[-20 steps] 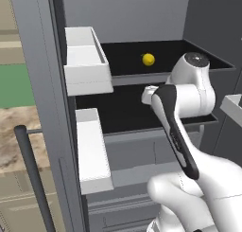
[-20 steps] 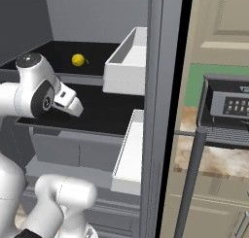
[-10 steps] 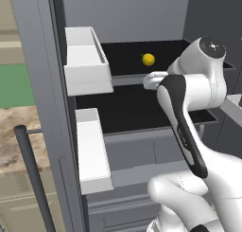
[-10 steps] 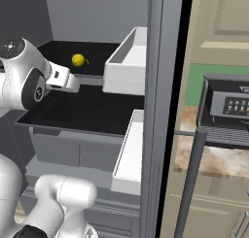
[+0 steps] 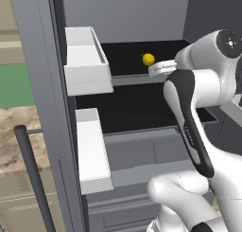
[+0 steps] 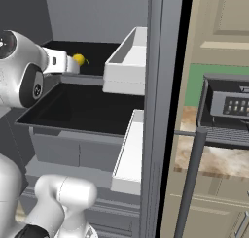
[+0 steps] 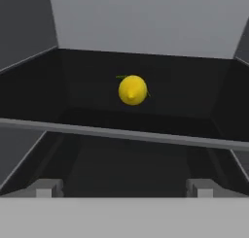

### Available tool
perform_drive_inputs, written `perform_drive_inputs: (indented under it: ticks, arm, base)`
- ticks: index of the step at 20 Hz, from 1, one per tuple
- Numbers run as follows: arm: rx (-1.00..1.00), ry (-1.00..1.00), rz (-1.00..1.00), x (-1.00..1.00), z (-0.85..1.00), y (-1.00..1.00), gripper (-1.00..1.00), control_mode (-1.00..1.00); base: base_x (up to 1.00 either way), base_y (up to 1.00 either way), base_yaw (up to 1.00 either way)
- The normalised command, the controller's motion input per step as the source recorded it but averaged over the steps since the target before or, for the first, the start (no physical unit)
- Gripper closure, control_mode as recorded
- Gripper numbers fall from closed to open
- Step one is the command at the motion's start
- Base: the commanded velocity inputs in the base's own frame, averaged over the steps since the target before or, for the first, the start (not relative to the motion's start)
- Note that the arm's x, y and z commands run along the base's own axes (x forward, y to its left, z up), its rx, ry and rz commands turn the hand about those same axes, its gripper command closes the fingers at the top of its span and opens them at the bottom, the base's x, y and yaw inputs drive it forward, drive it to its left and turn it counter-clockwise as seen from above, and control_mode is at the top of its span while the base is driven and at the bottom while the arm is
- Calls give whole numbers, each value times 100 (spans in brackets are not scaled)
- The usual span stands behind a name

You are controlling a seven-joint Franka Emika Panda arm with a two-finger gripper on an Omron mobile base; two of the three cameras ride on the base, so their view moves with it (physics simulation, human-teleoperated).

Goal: Retrieve a lemon from the fridge and place it on the cutting board with the fish.

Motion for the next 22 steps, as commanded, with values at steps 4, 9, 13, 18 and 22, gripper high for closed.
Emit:
perform_drive_inputs:
  ticks: [4,9,13,18,22]
  arm:
    - [-6,-4,-1,1,34,0,-100,-100]
    - [1,5,-3,11,1,0,-100,-100]
    - [5,4,-7,6,0,-4,-100,-100]
    - [0,-1,-5,10,-3,0,-100,-100]
    - [0,0,-11,43,0,0,-100,-100]
  base:
    - [0,0,0]
    - [0,0,0]
    - [0,0,0]
    - [0,0,0]
    - [0,0,0]
